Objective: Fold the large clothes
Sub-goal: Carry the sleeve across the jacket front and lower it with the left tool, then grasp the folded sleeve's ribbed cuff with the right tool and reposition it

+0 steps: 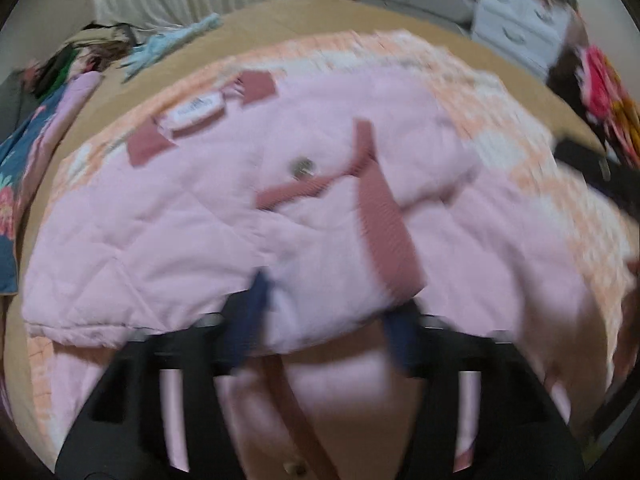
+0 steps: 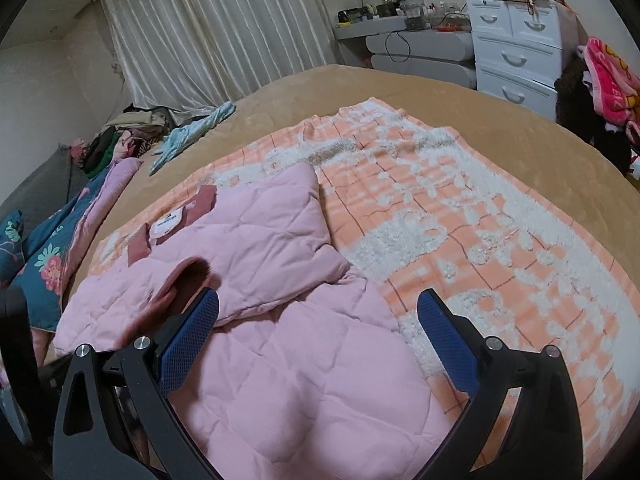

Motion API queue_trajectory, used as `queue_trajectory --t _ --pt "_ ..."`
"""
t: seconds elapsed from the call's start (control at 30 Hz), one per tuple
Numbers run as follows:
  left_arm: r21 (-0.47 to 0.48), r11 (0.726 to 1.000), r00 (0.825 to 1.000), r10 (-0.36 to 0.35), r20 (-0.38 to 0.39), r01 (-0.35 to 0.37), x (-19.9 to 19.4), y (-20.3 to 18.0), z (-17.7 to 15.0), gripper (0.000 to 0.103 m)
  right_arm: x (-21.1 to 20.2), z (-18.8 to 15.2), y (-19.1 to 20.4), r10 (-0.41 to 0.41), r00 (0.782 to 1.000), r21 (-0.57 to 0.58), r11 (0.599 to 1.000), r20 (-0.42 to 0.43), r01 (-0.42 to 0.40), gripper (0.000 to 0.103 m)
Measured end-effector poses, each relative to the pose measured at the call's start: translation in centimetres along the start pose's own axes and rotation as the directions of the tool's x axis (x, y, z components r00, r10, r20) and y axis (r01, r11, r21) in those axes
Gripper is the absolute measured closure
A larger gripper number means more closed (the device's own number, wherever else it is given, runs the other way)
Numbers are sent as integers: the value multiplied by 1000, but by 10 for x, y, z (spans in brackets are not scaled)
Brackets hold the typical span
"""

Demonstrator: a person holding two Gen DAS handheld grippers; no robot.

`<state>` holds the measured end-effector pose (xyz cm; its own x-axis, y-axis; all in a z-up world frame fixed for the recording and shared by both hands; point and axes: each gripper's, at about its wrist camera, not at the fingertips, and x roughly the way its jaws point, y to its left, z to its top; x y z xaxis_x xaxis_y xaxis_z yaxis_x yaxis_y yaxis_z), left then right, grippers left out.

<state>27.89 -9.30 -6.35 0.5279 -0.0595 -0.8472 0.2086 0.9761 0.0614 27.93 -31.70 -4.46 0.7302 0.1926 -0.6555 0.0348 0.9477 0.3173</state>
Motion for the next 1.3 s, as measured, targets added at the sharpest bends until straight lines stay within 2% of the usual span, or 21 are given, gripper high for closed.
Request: queue_trajectory --t 0.03,0.07,0.13,0.23,0.37,0.53,0.67,0.8,0.93,1.03,1.13,1.2,1.23,1.27,1.3 --pt "12 1000 1000 7 -6 -6 0 -3 -5 14 1 0 0 1 1000 2 1000 -2 -1 4" --pt "38 999 1000 28 -5 -27 -1 -7 -15 14 2 0 0 2 1000 5 1000 -4 -2 4" --pt "48 999 1000 2 -10 -2 -4 -9 -24 14 1 -1 1 11 1000 6 1000 -8 -11 4" --pt "-10 998 998 -60 -30 59 -14 6 -36 11 3 -2 7 29 999 -3 1000 -23 -29 4" --pt "-106 993 998 -52 19 53 -40 47 -37 9 5 -7 23 76 995 -10 997 -58 -77 4" --pt "-233 972 996 56 74 -37 -69 111 -33 9 11 -18 57 154 981 -42 986 -117 -160 4" --pt "-319 944 989 120 83 -88 -79 151 -34 9 26 -33 90 216 955 -50 972 -202 -230 4" --pt "-379 917 980 174 97 -125 -91 183 -39 9 48 -48 117 219 936 -65 967 -275 -245 4" --pt "-435 890 973 204 105 -139 -100 210 -48 9 67 -56 126 251 916 3 965 -313 -263 4" --pt "-479 867 971 216 104 -141 -102 229 -56 9 73 -62 124 241 921 46 970 -305 -238 5" --pt "-532 835 969 227 100 -141 -104 249 -67 9 72 -66 122 219 934 37 975 -283 -218 30" --pt "-579 804 968 234 92 -139 -105 263 -76 9 73 -67 122 257 925 38 966 -280 -257 56" --pt "-598 790 968 234 90 -135 -105 268 -80 9 71 -68 123 264 924 26 963 -276 -268 62" --pt "-609 782 969 231 89 -130 -106 271 -83 9 69 -69 126 276 922 9 959 -272 -284 77" --pt "-620 775 970 227 90 -124 -106 275 -86 9 65 -68 131 283 923 -17 955 -262 -297 83"
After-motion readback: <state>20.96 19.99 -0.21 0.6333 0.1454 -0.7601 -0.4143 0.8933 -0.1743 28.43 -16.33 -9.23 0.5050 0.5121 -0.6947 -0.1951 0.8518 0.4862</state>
